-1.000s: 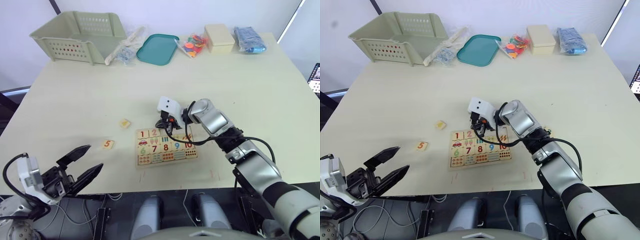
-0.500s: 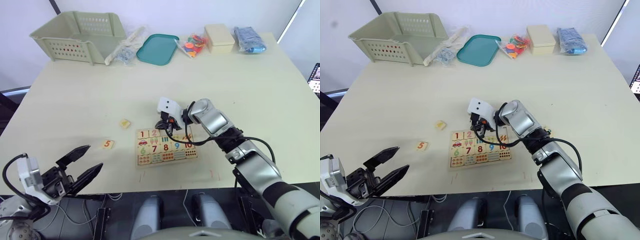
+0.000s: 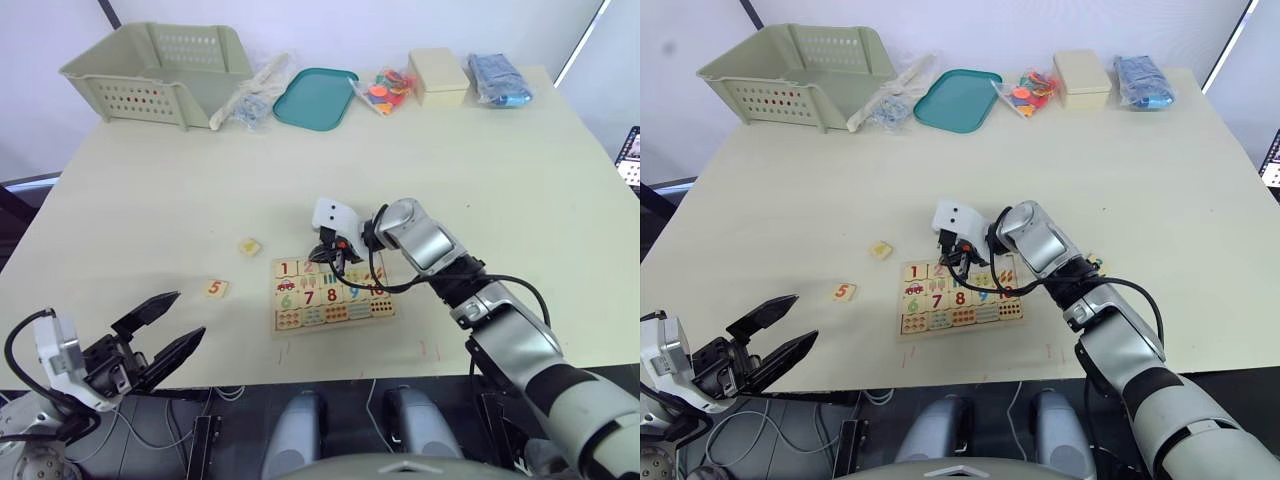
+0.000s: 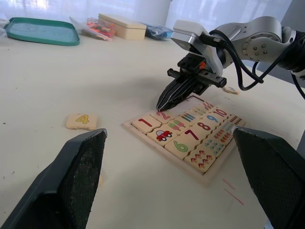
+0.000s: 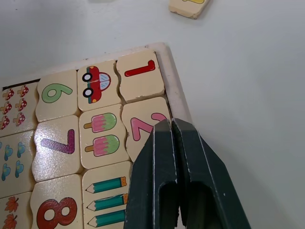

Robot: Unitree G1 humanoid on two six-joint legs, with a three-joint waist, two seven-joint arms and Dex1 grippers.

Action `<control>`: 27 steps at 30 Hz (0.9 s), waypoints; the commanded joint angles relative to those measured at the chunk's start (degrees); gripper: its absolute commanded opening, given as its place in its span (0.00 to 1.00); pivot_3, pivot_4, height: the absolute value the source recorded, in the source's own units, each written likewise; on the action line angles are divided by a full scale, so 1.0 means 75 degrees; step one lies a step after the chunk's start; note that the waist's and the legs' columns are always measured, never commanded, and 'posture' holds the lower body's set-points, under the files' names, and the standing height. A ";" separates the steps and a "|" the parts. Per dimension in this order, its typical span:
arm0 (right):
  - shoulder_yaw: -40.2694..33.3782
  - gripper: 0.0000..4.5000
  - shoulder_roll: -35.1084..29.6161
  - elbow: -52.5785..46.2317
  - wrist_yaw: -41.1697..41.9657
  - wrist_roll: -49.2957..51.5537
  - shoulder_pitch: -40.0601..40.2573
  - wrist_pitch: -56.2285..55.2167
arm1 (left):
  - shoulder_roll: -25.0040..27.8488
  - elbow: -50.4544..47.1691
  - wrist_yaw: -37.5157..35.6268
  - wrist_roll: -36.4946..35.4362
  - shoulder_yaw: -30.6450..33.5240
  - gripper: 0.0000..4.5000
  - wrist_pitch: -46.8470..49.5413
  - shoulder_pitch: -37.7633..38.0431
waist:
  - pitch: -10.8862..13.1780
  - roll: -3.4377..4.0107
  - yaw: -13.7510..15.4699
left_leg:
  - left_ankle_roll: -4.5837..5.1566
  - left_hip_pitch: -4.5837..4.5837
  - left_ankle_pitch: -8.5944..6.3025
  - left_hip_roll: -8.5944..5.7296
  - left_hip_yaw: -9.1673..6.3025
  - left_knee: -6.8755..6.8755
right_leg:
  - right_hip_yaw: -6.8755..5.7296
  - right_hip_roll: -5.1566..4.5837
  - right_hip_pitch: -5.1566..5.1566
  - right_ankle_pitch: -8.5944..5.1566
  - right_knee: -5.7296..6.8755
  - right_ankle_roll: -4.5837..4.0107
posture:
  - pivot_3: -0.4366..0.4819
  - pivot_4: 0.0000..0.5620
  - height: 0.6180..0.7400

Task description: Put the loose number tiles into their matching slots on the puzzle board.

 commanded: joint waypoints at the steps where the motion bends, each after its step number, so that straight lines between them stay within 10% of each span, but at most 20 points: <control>1: 0.0000 0.01 -0.0005 -0.0253 0.0023 0.0022 0.0041 -0.0001 | 0.0038 -0.0231 -0.0020 -0.0088 0.0123 1.00 -0.0039 0.0058 | 0.0000 0.0000 -0.0001 | 0.0000 0.0000 0.0000 0.0000 0.0000 0.0000 | 0.0000 0.0000 0.0000 0.0000 0.0000 0.0000 | 0.48 0.27 1.00; 9: -0.1220 0.01 -0.0325 -0.2273 0.0211 0.1316 0.0778 0.0031 | -0.0005 -0.0343 0.0039 -0.0111 0.0108 1.00 -0.0017 0.0133 | 0.0000 0.0000 0.0029 | 0.0000 -0.0002 0.0000 0.0001 -0.0001 0.0000 | -0.0001 -0.0003 0.0002 0.0000 -0.0004 0.0001 | 0.48 0.27 1.00; 21: -0.3234 0.01 -0.2000 -0.5989 -0.0283 0.2946 0.4653 -0.0660 | -0.0033 -0.0106 0.0546 0.0299 -0.0049 1.00 -0.0021 0.0058 | -0.0004 -0.0008 0.0080 | 0.0003 0.0010 -0.0001 0.0000 -0.0008 0.0008 | -0.0005 -0.0001 0.0027 0.0000 -0.0007 0.0003 | 0.48 0.27 1.00; 27: -0.4769 0.46 -0.2716 -0.6882 -0.0485 0.3760 0.6647 -0.0918 | -0.0007 0.0149 0.0600 0.0420 -0.0040 1.00 0.0005 -0.0003 | -0.0003 -0.0007 0.0064 | 0.0003 0.0017 -0.0001 0.0004 -0.0005 0.0007 | 0.0002 0.0019 0.0031 -0.0003 -0.0004 0.0002 | 0.48 0.27 1.00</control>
